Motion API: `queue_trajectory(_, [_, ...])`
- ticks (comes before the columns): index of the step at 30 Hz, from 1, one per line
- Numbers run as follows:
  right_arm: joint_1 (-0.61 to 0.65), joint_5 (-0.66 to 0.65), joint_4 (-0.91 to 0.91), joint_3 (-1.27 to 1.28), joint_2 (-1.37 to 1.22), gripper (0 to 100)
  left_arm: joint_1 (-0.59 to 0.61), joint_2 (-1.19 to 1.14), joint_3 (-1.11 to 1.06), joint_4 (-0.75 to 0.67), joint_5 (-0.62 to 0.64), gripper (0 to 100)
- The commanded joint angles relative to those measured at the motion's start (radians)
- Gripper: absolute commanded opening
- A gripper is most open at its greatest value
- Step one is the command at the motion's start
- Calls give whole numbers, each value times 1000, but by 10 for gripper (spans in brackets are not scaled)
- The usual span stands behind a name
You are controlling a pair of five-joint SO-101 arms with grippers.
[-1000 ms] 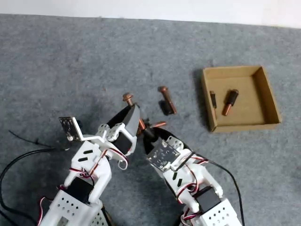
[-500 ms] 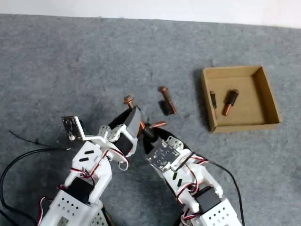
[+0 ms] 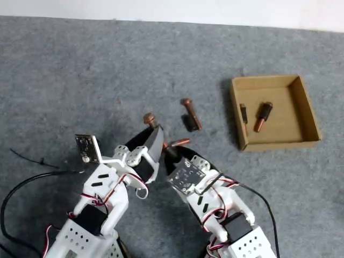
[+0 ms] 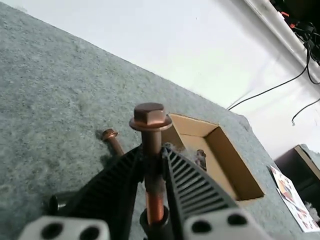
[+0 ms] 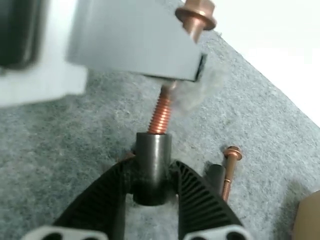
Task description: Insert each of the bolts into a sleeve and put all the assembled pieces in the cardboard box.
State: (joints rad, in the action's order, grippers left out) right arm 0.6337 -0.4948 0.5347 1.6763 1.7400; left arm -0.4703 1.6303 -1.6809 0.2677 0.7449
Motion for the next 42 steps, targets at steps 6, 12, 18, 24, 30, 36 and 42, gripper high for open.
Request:
queue_trajectory(6, [-56,68,-36,107,25,5,-27,5,-24,41,-11,4])
queue_trajectory(12, [-51,68,-36,108,25,5,21,5,-18,41,51,4])
queue_trajectory(18, [-48,66,-38,107,25,5,87,7,-2,38,112,4])
queue_trajectory(24, [-48,66,-122,114,24,5,85,5,1,40,153,4])
queue_trajectory(30, [-10,8,-119,114,22,5,12,-2,45,117,152,4])
queue_trajectory(36, [-7,-12,-119,114,21,5,-30,2,67,175,98,5])
queue_trajectory(42, [-10,-12,-119,114,21,5,-31,2,67,180,87,77])
